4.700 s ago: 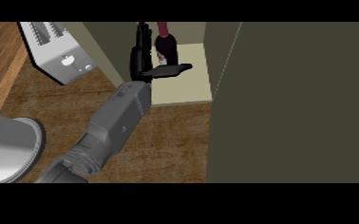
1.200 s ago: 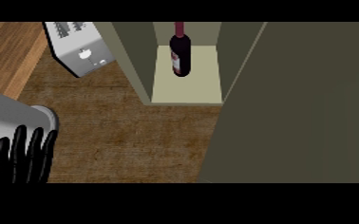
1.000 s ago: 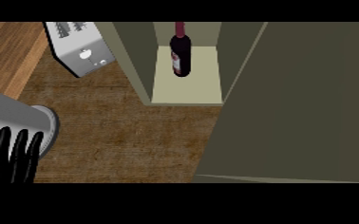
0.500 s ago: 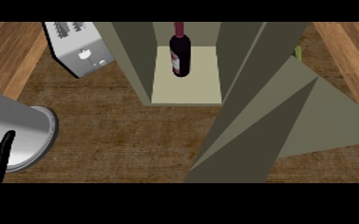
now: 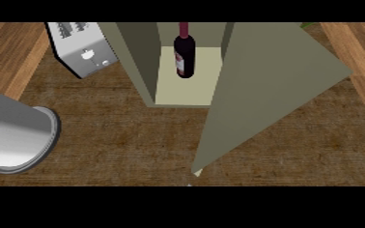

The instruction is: Pick up the wine, place it into the cabinet and close the cabinet

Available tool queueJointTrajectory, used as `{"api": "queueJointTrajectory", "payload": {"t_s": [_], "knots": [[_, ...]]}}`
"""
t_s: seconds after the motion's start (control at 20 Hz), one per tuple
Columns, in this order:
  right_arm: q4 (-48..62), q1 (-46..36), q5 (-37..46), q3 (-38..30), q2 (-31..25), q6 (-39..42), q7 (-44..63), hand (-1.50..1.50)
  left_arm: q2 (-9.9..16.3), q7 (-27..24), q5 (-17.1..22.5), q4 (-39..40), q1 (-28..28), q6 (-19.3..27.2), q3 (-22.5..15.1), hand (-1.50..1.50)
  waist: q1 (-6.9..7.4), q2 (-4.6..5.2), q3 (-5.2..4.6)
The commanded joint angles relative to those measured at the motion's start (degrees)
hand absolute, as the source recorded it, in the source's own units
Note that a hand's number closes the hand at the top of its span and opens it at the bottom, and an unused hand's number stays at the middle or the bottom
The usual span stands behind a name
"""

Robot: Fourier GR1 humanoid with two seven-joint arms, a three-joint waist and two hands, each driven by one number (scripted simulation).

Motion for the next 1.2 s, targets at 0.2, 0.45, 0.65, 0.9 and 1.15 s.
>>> {"api": "queueJointTrajectory", "payload": {"t_s": [0.2,0.45,0.65,0.9,1.15], "knots": [[8.41,-17.43,1.90,4.87,5.37,-9.75,2.67,1.50,-1.70,1.66,1.34,2.28,-2.63,-3.57,0.34,-1.50,0.73,0.40,-0.08],[10.97,-25.73,-4.49,1.38,5.31,-13.63,4.75,1.50,-2.31,4.99,0.99,-1.20,-4.03,0.47,-0.14,-1.50,1.12,0.47,0.00],[16.28,-33.27,-10.19,-3.24,5.31,-16.25,2.73,1.50,-3.91,3.83,-1.81,1.49,-5.47,0.03,-2.26,-1.50,1.76,0.69,-0.05],[31.66,-46.40,-16.76,-11.45,5.62,-17.03,-2.50,1.50,-5.45,6.33,-1.62,0.90,-7.51,1.67,-3.57,-1.50,2.06,0.96,0.07],[43.99,-57.95,-20.50,-16.68,5.73,-16.05,-5.55,1.50,-5.93,6.79,-0.98,2.49,-8.46,0.26,-0.48,-1.50,1.37,0.75,0.08]]}}
